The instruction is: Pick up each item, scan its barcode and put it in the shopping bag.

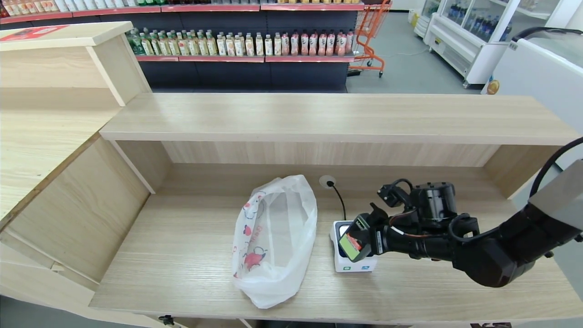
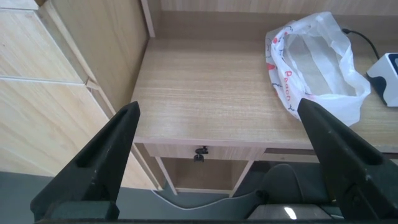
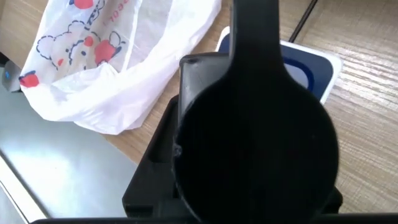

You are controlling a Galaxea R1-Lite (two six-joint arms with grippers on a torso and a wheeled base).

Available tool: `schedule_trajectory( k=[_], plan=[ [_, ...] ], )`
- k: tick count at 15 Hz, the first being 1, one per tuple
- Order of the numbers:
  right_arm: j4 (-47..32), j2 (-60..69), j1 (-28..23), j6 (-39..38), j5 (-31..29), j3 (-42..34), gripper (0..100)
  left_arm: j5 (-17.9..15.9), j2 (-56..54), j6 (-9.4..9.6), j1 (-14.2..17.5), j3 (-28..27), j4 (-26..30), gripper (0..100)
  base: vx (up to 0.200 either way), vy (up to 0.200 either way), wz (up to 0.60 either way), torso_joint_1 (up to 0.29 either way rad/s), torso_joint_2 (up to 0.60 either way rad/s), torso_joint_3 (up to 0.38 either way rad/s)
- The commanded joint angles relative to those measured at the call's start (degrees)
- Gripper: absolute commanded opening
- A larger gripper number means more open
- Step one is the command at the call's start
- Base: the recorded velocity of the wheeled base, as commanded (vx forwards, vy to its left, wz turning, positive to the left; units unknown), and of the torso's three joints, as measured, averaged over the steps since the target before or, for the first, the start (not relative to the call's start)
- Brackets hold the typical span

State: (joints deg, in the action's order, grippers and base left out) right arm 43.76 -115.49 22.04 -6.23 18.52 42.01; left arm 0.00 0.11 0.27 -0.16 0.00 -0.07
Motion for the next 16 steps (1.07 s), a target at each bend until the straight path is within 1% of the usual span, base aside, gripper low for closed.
schedule_trajectory(
  k=[1, 10, 12, 13, 14, 15, 16],
  plan=[
    [0.0, -1.5, 0.4, 0.0, 0.0, 0.8, 0, 0.0, 0.0, 0.08, 0.0, 0.0, 0.0, 100, 0.000, 0.000, 0.00, 0.000, 0.00, 0.000],
    [0.2, -1.2, 0.2, 0.0, 0.0, 1.5, 0, 0.0, 0.0, 0.00, 0.0, 0.0, 0.0, 100, 0.000, 0.000, 0.00, 0.000, 0.00, 0.000],
    [0.1, 2.6, -0.3, -0.1, -0.1, 1.4, 0, 0.0, 0.0, 0.00, 0.0, 0.0, 0.0, 100, 0.000, 0.000, 0.00, 0.000, 0.00, 0.000],
    [0.0, 6.4, -1.2, 0.3, -0.4, 0.4, 0, 0.0, 0.0, 0.00, 0.0, 0.0, 0.0, 100, 0.000, 0.000, 0.00, 0.000, 0.00, 0.000],
    [0.0, 10.1, -2.4, 2.3, -1.6, -1.2, 0, 0.0, 0.0, 0.00, 0.1, 0.0, 0.0, 100, 0.000, 0.000, 0.00, 0.000, 0.00, 0.000],
    [0.2, 13.9, -4.3, 5.5, -4.2, -3.3, 0, 0.0, 0.0, 0.00, 0.0, 0.0, 0.0, 100, 0.000, 0.000, 0.00, 0.000, 0.00, 0.000],
    [0.3, 18.1, -6.0, 8.9, -5.5, -5.4, 0, 0.0, 0.0, 0.08, 0.1, 0.0, 0.0, 100, 0.000, 0.000, 0.00, 0.000, 0.00, 0.000]
  ],
)
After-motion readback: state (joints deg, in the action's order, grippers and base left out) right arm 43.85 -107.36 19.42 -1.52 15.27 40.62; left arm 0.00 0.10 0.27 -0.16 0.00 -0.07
